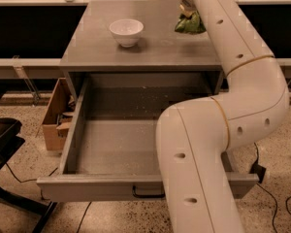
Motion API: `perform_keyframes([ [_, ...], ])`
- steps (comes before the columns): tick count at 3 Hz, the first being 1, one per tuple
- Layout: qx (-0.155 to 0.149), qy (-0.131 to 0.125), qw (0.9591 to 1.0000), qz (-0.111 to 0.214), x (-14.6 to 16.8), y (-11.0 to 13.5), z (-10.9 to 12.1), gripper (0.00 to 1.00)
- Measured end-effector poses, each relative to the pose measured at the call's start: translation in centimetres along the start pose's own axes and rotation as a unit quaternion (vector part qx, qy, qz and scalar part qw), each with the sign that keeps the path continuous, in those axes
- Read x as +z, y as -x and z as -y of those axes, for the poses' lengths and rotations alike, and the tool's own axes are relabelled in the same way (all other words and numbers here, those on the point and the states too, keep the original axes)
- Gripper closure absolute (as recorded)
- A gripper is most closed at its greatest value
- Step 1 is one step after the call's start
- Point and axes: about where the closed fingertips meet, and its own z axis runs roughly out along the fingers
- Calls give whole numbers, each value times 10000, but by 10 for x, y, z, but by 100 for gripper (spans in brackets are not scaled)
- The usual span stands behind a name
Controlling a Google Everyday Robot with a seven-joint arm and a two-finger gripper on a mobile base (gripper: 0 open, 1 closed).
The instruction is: Pick green jalapeno chip bag from top drawer and place on counter
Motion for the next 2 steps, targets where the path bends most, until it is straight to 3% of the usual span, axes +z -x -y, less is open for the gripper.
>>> perform_keyframes([
  [2, 100, -20, 9999, -47, 3, -2, 0, 36],
])
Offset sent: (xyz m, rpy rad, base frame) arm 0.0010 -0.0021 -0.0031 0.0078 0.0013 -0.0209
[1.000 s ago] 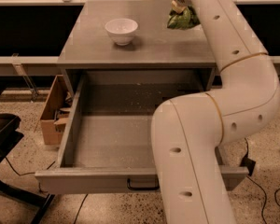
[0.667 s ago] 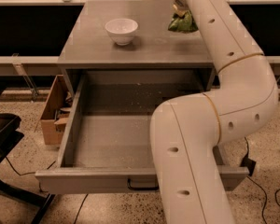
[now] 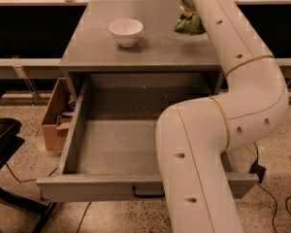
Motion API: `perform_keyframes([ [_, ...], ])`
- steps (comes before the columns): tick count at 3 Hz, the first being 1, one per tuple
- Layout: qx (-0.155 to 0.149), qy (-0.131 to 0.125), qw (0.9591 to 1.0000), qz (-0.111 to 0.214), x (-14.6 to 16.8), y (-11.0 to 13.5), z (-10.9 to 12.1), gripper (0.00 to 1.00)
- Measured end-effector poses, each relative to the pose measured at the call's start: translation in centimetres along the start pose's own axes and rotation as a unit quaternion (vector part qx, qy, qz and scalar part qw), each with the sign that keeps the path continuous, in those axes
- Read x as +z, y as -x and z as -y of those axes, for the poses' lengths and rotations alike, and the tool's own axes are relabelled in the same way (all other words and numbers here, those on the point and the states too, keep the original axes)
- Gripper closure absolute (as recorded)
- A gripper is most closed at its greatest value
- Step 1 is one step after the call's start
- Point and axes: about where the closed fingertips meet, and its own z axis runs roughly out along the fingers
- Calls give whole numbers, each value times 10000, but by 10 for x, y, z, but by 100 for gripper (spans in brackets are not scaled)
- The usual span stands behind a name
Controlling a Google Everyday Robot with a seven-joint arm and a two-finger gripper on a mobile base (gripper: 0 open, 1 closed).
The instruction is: Pick green jalapeno chip bag from top drawer and place on counter
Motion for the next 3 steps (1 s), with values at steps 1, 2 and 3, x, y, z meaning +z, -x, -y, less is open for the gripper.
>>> perform_keyframes([
  [1, 0, 0, 10000, 0, 0, 0, 0, 13],
  [2, 0, 0, 10000, 0, 0, 0, 0, 0],
  [3, 0, 0, 10000, -1, 0, 0, 0, 0],
])
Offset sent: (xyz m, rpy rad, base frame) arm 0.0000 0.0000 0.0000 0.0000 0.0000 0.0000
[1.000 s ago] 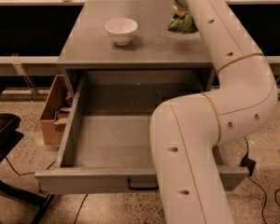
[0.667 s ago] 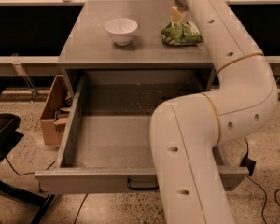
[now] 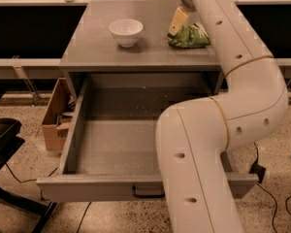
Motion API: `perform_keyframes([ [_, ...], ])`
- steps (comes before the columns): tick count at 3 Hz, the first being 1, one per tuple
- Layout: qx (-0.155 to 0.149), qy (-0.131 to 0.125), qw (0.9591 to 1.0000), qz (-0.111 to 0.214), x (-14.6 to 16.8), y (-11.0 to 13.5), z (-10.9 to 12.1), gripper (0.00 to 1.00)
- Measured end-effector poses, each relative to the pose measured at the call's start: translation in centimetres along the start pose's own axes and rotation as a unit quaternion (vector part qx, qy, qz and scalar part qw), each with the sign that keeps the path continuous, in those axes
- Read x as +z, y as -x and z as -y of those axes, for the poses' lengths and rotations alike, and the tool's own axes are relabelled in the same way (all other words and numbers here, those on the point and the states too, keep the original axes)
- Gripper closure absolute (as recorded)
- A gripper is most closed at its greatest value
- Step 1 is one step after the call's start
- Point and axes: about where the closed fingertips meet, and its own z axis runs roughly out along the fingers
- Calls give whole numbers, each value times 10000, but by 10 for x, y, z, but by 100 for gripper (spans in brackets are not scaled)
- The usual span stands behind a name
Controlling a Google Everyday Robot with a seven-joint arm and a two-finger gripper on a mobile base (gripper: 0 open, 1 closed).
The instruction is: Pick green jalapeno chip bag from top drawer and place on counter
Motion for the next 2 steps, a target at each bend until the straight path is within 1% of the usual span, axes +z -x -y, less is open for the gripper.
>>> perform_keyframes([
  [1, 100, 41, 9999, -111, -15, -22, 12, 0],
  [2, 319, 149, 9981, -502, -49, -78, 35, 0],
])
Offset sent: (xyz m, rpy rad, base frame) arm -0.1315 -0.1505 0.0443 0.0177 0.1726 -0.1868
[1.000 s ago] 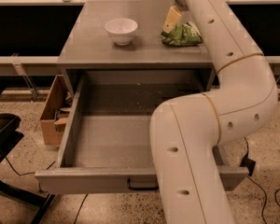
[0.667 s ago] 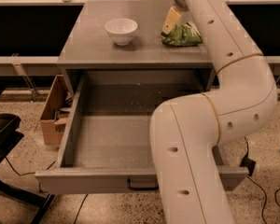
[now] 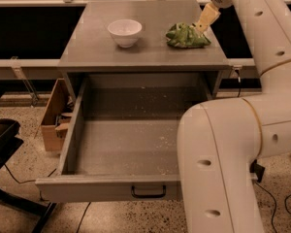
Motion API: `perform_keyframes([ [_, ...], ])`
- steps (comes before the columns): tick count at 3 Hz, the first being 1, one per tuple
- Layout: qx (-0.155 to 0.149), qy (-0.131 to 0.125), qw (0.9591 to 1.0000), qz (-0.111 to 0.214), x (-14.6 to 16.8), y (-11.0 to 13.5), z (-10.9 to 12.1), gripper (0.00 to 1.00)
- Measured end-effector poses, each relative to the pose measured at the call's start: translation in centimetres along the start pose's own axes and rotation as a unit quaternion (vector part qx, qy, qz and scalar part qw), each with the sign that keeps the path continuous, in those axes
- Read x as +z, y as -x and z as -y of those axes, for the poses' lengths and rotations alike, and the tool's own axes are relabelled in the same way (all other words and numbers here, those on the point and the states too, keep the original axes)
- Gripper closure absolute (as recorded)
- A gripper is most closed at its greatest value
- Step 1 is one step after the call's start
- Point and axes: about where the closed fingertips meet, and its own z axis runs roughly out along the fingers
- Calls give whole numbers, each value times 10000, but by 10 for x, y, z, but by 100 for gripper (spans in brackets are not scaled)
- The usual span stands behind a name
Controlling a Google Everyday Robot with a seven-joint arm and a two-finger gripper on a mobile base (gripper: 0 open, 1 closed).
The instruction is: Pick green jalapeno chip bag from top drawer and place on counter
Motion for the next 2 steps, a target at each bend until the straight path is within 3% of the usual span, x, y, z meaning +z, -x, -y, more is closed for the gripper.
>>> perform_keyframes([
  [1, 154, 122, 9975, -682, -40, -72, 19, 0],
  [2, 378, 191, 9912, -1257, -77, -133, 33, 0],
])
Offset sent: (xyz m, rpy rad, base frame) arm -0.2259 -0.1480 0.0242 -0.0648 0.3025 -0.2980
